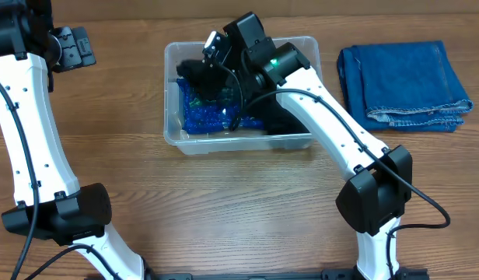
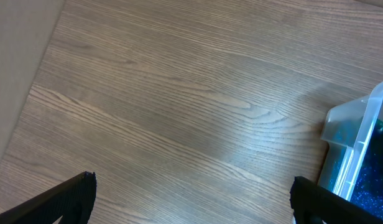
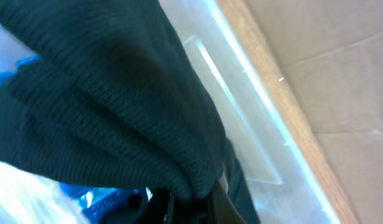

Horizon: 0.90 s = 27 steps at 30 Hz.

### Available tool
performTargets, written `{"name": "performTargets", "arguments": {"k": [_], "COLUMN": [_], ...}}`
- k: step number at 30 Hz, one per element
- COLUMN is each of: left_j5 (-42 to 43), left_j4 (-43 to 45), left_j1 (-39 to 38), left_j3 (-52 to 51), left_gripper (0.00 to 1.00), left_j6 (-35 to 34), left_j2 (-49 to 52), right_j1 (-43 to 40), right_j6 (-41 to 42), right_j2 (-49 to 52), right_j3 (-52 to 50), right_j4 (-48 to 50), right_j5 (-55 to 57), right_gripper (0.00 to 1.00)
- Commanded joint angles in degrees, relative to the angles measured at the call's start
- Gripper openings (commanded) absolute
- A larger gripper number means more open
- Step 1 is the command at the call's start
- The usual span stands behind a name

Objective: Pack container
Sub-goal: 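Carry the black garment with the right gripper and lay it over the bin contents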

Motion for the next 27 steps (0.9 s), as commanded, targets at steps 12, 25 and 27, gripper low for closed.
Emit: {"name": "performTargets", "arguments": {"k": [12,25,27], "left_j5": [-0.7,-0.7,-0.7], "left_j4": [-0.1,-0.1,-0.1], "left_j1": [0.2,0.2,0.2], "left_j3": [-0.2,-0.2,-0.2], "left_gripper": [1.00,1.00,1.00], "left_j6": [0.0,0.0,0.0], "left_j2": [0.6,0.6,0.6], "right_j1": [4.0,-7.5,-7.5], "right_j6": [15.8,33.1,33.0], "right_j2": [-0.6,10.5,12.2], "right_j3": [3.8,-0.2,-0.2], "right_j4": [-6.5,-1.0,-1.6], "right_j5": [-1.8,-18.0,-19.5], "right_gripper": [0.39,0.04,0.04]}}
